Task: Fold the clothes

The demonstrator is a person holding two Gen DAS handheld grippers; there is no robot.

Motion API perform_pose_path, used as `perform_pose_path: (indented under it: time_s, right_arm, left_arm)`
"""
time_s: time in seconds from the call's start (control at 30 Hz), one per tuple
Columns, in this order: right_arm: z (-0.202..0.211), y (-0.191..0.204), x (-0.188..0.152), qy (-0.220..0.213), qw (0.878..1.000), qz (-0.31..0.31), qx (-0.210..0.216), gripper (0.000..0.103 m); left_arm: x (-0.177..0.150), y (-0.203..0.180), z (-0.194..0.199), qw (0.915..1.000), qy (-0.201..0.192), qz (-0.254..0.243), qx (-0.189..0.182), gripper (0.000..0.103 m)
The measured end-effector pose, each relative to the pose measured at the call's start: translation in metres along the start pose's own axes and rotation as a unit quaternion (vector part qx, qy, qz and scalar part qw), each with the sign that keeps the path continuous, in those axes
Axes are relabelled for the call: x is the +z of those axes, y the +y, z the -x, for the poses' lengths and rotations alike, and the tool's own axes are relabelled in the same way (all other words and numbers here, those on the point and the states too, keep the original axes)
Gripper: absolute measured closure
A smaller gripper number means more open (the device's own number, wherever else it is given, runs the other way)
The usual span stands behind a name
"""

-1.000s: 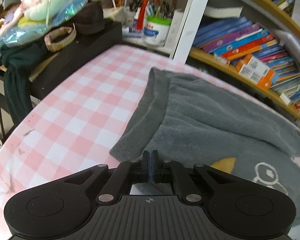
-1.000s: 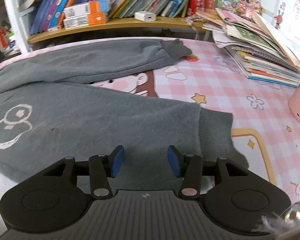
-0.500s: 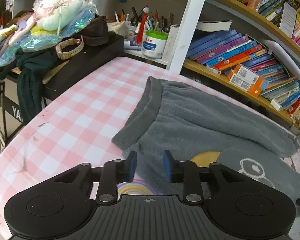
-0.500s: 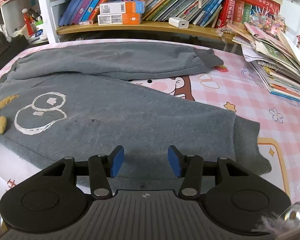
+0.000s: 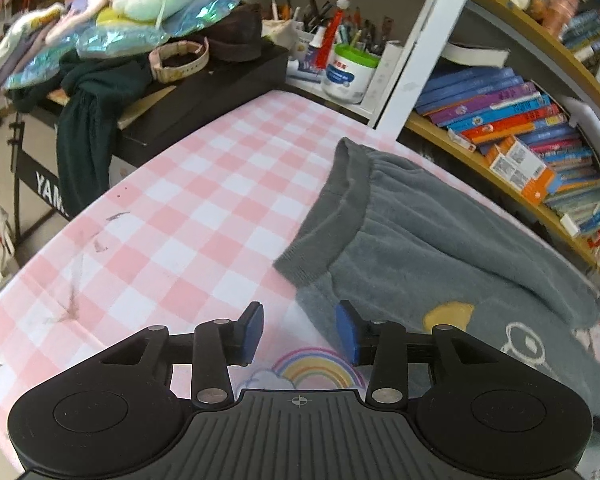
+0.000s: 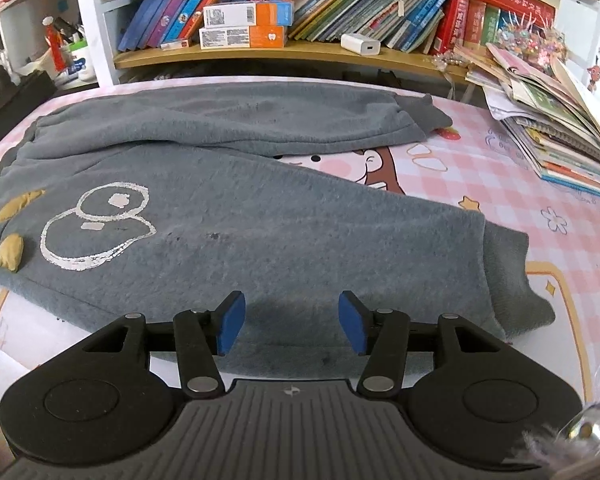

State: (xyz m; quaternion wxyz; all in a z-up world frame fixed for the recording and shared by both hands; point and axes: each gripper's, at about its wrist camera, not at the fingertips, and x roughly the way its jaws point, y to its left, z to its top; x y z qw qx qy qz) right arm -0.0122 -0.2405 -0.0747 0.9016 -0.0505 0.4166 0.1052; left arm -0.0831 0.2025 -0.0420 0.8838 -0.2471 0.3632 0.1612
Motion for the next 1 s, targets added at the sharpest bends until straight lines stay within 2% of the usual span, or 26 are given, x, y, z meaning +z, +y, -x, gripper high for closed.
perform_pose_path:
  time_s: [0.3,0.4,0.47,0.5,0.7,0.83,1.0]
  right_arm:
    - [0.014,0.019,-0.009,0.015,0.999,-0.004,-0.033,0.053]
    - [0.020,0.022,-0.013,0.016,0.999,-0.011,-0.046,0.053]
    - [0.023,0.022,-0.015,0.019,0.998,-0.016,-0.056,0.053]
    - [0.024,0.022,-0.016,0.020,0.998,-0.018,-0.061,0.053]
    - [0.029,0.023,-0.023,0.027,0.995,-0.034,-0.085,0.053]
    - [0.030,0.019,-0.023,0.018,0.995,-0.043,-0.092,0.053]
    - [0.029,0.002,-0.017,0.005,0.993,-0.059,-0.098,0.054]
  left_arm:
    - [0.013,0.025,-0.029,0.9953,0.025,0.083,-0.043,0.062]
    - [0.015,0.028,-0.039,0.9927,0.026,0.103,-0.057,0.067]
    - [0.016,0.027,-0.044,0.9924,0.029,0.098,-0.068,0.074]
    - [0.016,0.027,-0.048,0.9917,0.036,0.097,-0.077,0.087]
    - [0.018,0.027,-0.042,0.9937,0.011,0.075,-0.083,0.090]
    - [0.024,0.036,-0.035,0.9961,0.000,0.063,-0.062,0.090]
    - [0.022,0.036,-0.033,0.9981,0.007,0.043,-0.043,0.090]
